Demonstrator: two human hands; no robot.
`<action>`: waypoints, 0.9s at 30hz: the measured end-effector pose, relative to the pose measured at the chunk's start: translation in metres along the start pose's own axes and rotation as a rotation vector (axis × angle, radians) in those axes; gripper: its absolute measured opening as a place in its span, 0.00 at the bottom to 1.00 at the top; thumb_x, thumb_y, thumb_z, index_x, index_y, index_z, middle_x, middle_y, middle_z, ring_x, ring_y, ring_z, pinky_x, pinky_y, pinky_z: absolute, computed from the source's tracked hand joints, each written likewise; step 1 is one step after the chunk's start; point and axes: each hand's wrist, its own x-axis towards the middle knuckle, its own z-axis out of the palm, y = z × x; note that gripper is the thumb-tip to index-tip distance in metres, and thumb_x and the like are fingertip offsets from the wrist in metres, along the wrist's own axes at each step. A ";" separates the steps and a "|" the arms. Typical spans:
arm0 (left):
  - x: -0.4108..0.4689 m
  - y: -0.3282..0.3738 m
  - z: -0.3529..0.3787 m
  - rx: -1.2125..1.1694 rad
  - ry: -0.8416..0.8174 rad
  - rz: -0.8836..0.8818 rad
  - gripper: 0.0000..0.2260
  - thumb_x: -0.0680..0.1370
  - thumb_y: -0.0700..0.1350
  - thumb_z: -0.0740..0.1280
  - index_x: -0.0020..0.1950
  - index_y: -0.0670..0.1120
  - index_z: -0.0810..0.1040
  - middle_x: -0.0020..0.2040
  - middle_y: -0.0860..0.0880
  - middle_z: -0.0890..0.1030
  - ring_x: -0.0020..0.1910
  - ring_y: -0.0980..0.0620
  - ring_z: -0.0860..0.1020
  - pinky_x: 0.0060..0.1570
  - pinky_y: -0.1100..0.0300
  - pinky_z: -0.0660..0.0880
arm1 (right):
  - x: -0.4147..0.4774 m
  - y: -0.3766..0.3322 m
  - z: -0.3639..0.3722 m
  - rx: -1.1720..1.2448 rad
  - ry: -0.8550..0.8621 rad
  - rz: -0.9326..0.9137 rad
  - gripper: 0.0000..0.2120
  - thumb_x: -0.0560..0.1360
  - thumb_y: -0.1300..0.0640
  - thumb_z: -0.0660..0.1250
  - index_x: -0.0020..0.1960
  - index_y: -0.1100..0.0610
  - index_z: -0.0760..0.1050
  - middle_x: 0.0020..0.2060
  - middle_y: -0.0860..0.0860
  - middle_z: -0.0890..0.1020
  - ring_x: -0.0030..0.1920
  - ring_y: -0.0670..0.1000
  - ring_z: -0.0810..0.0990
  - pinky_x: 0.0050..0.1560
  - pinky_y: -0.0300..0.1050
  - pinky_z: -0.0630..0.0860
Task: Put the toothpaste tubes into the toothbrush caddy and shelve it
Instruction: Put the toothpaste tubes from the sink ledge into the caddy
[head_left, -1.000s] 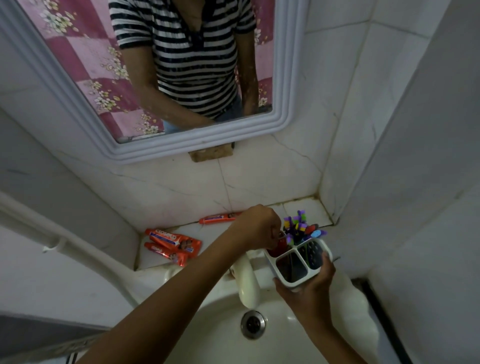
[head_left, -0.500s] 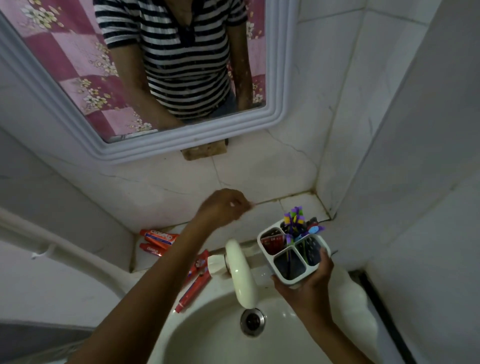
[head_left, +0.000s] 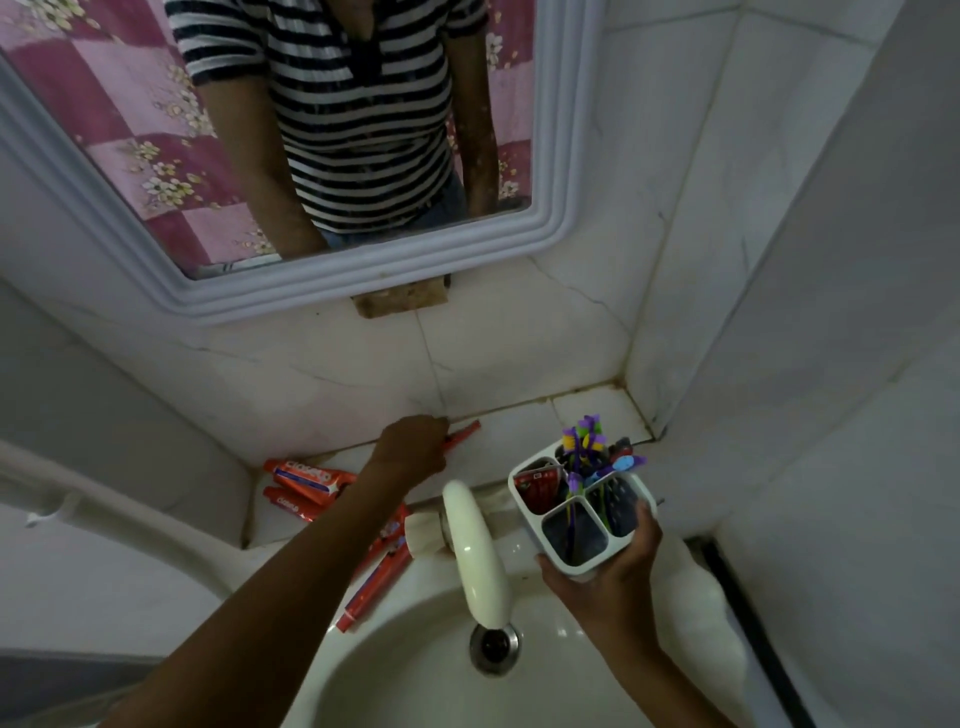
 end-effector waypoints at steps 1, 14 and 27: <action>-0.002 0.003 -0.010 -0.131 0.042 0.000 0.15 0.74 0.46 0.70 0.59 0.44 0.76 0.55 0.42 0.82 0.53 0.43 0.81 0.51 0.53 0.77 | 0.000 0.000 0.000 0.003 -0.004 0.003 0.63 0.54 0.62 0.90 0.78 0.56 0.55 0.70 0.68 0.68 0.67 0.54 0.75 0.66 0.32 0.73; -0.037 0.075 -0.079 -0.864 0.148 0.356 0.13 0.69 0.38 0.74 0.49 0.45 0.76 0.45 0.49 0.82 0.46 0.50 0.83 0.50 0.51 0.83 | 0.001 0.002 0.002 0.010 -0.020 0.045 0.64 0.55 0.59 0.90 0.80 0.54 0.54 0.73 0.66 0.67 0.69 0.66 0.78 0.65 0.62 0.81; -0.062 -0.028 -0.052 -0.643 0.157 0.008 0.13 0.77 0.43 0.69 0.62 0.52 0.77 0.56 0.50 0.82 0.51 0.51 0.82 0.53 0.54 0.81 | 0.000 0.004 0.000 0.036 -0.035 0.049 0.65 0.56 0.59 0.90 0.81 0.54 0.53 0.73 0.64 0.65 0.70 0.64 0.76 0.65 0.59 0.81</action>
